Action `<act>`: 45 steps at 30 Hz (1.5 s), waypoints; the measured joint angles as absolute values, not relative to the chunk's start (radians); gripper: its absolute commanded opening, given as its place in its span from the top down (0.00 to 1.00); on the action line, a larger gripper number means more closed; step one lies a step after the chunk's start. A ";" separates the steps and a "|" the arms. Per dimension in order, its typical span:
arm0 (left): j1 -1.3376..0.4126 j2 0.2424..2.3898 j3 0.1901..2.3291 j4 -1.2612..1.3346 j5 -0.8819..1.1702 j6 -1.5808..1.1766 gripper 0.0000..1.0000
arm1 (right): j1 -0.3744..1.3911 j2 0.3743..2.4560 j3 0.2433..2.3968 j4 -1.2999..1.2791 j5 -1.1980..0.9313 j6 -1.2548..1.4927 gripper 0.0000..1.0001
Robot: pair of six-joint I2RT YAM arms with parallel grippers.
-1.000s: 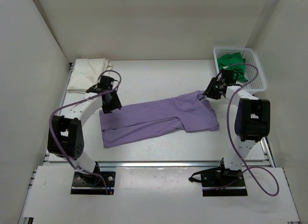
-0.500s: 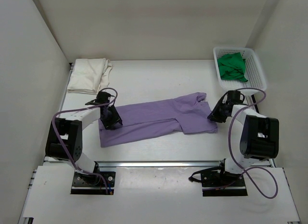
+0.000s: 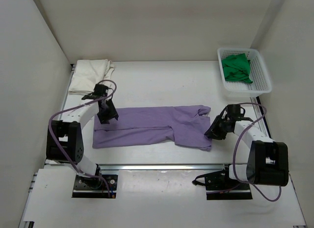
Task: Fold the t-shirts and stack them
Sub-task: Fold the other side of the tshirt into a rectangle
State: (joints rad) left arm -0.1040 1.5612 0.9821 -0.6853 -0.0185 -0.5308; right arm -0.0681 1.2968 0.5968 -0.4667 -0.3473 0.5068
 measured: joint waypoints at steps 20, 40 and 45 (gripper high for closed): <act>-0.555 1.836 1.267 -0.530 0.102 -0.729 0.60 | -0.020 1.627 0.896 -0.251 -0.367 0.506 0.72; -0.521 1.810 1.070 -0.387 0.128 -0.741 0.60 | -0.013 1.736 0.933 -0.186 -0.383 0.582 1.00; -0.510 1.785 1.040 -0.381 0.120 -0.712 0.60 | -0.016 1.745 0.963 -0.203 -0.380 0.572 1.00</act>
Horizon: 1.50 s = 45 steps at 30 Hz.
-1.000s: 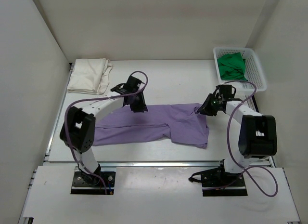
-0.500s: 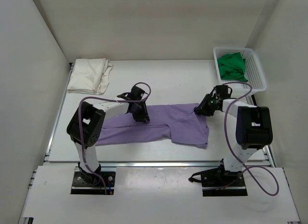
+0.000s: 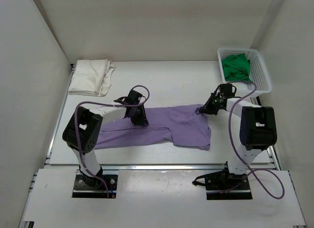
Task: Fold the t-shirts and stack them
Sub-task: Fold the other side of the tshirt into a rectangle
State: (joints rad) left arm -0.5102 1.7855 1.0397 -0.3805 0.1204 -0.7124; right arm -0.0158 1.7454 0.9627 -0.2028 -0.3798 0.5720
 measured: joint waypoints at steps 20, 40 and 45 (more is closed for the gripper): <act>-0.454 1.726 0.991 -0.423 0.083 -0.624 0.59 | -0.073 1.818 1.169 -0.421 -0.362 0.363 0.76; -0.447 1.695 1.003 -0.548 0.060 -0.587 0.56 | 0.086 1.642 0.961 -0.374 -0.632 0.389 0.88; -0.425 1.693 0.978 -0.539 0.063 -0.582 0.56 | 0.079 1.665 0.952 -0.374 -0.604 0.395 1.00</act>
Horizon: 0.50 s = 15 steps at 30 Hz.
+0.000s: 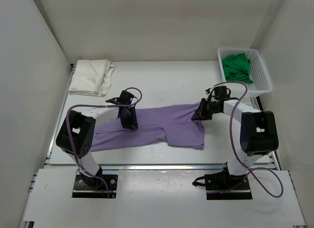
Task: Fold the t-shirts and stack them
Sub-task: Fold the other side of the tshirt into a rectangle
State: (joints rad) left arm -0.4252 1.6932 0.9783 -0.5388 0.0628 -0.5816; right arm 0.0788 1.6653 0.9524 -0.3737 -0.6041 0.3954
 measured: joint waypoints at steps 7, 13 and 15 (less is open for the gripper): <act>-0.383 1.688 0.976 -0.538 0.063 -0.553 0.55 | 0.012 1.629 0.908 -0.430 -0.533 0.358 0.67; -0.384 1.651 0.973 -0.565 0.061 -0.527 0.51 | 0.031 1.559 0.870 -0.444 -0.590 0.336 0.63; -0.385 1.622 0.969 -0.575 0.067 -0.523 0.50 | 0.047 1.550 0.855 -0.436 -0.607 0.336 0.63</act>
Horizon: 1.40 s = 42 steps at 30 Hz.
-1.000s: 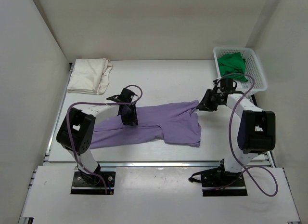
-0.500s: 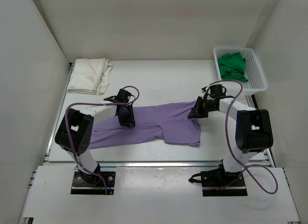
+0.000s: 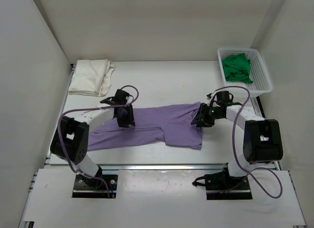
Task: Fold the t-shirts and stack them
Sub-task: Fold the other side of the tshirt into a rectangle
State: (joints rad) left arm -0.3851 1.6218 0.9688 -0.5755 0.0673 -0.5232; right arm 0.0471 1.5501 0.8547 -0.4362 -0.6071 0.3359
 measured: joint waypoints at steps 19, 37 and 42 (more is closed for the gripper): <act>-0.295 1.356 0.645 -0.629 0.173 -0.537 0.51 | 0.034 1.531 0.733 -0.418 -0.554 0.322 0.65; -0.344 1.372 0.727 -0.736 0.119 -0.434 0.46 | -0.078 1.468 0.767 -0.566 -0.533 0.236 0.56; -0.344 1.372 0.727 -0.741 0.120 -0.426 0.46 | -0.063 1.470 0.681 -0.537 -0.583 0.266 0.60</act>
State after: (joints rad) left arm -0.3439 1.3724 0.7265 -0.7406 0.1196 -0.4255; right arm -0.0628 1.4704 0.6807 -0.5369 -0.5827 0.2665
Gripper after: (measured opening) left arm 0.546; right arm 0.442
